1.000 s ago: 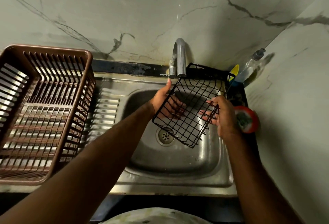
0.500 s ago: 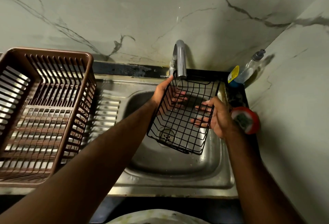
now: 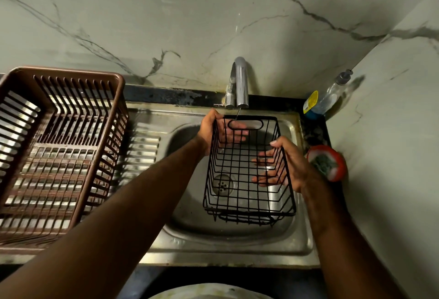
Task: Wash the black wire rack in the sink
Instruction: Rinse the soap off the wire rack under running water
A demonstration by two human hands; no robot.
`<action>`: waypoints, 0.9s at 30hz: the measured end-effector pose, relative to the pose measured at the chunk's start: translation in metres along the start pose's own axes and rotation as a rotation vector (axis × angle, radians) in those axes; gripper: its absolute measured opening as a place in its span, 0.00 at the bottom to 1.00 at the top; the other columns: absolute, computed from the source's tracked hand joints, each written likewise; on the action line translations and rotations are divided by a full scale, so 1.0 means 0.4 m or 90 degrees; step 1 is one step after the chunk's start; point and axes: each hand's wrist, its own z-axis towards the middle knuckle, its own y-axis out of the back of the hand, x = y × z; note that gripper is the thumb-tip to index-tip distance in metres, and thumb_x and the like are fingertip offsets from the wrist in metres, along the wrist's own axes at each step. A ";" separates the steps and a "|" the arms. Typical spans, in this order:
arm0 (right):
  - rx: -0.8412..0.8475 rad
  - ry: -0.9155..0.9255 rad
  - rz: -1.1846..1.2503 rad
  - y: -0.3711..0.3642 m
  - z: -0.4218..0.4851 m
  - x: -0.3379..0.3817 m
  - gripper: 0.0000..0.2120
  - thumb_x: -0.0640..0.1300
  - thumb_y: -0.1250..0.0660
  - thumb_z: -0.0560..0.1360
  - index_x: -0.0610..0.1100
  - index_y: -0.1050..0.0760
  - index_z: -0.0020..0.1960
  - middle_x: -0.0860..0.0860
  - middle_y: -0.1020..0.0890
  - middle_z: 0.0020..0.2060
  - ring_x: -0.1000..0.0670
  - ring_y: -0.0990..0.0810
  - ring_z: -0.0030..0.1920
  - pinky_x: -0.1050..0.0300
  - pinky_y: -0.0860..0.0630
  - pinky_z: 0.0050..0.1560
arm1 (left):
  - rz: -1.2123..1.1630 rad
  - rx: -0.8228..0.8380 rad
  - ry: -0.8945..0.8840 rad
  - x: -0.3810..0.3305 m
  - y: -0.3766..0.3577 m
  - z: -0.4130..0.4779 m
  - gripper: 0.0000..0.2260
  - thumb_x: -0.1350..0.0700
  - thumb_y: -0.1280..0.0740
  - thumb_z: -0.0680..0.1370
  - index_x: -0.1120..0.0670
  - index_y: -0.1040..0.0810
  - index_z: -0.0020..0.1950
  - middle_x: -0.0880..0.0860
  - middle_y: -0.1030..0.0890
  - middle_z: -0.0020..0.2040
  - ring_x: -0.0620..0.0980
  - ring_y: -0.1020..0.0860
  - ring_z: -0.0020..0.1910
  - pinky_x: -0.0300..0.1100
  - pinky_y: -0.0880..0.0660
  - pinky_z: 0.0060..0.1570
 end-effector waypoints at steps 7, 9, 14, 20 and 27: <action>0.009 -0.029 -0.005 0.043 -0.004 0.003 0.31 0.57 0.41 0.74 0.34 0.28 0.67 0.36 0.19 0.61 0.26 0.18 0.52 0.36 0.21 0.55 | 0.010 0.044 0.026 -0.012 -0.017 0.006 0.27 0.51 0.54 0.79 0.64 0.23 0.62 0.65 0.17 0.58 0.65 0.22 0.61 0.55 0.31 0.69; 0.013 -0.036 -0.001 0.044 0.002 0.000 0.30 0.56 0.43 0.75 0.35 0.28 0.66 0.37 0.21 0.63 0.26 0.19 0.53 0.36 0.23 0.57 | -0.016 0.067 0.005 -0.016 -0.025 0.010 0.26 0.53 0.50 0.75 0.64 0.24 0.64 0.66 0.18 0.60 0.66 0.22 0.63 0.58 0.35 0.73; -0.015 0.005 0.055 0.026 0.038 -0.033 0.20 0.50 0.45 0.75 0.40 0.30 0.61 0.39 0.21 0.65 0.25 0.19 0.52 0.33 0.25 0.59 | 0.017 -0.098 -0.082 0.004 -0.025 -0.002 0.18 0.56 0.49 0.82 0.62 0.22 0.60 0.60 0.15 0.49 0.49 0.19 0.38 0.41 0.26 0.40; -0.036 0.095 0.156 -0.016 0.092 -0.055 0.19 0.43 0.45 0.74 0.39 0.28 0.62 0.35 0.22 0.64 0.24 0.20 0.53 0.27 0.29 0.62 | 0.168 -0.169 0.003 0.001 -0.005 -0.037 0.30 0.31 0.35 0.74 0.55 0.20 0.62 0.55 0.17 0.53 0.53 0.20 0.50 0.52 0.22 0.52; -0.039 0.076 0.111 -0.059 0.163 -0.036 0.24 0.44 0.44 0.74 0.38 0.27 0.68 0.38 0.18 0.59 0.26 0.21 0.58 0.26 0.30 0.64 | 0.272 -0.226 -0.111 -0.024 0.038 -0.081 0.19 0.41 0.34 0.80 0.53 0.25 0.63 0.58 0.18 0.56 0.54 0.17 0.49 0.48 0.16 0.44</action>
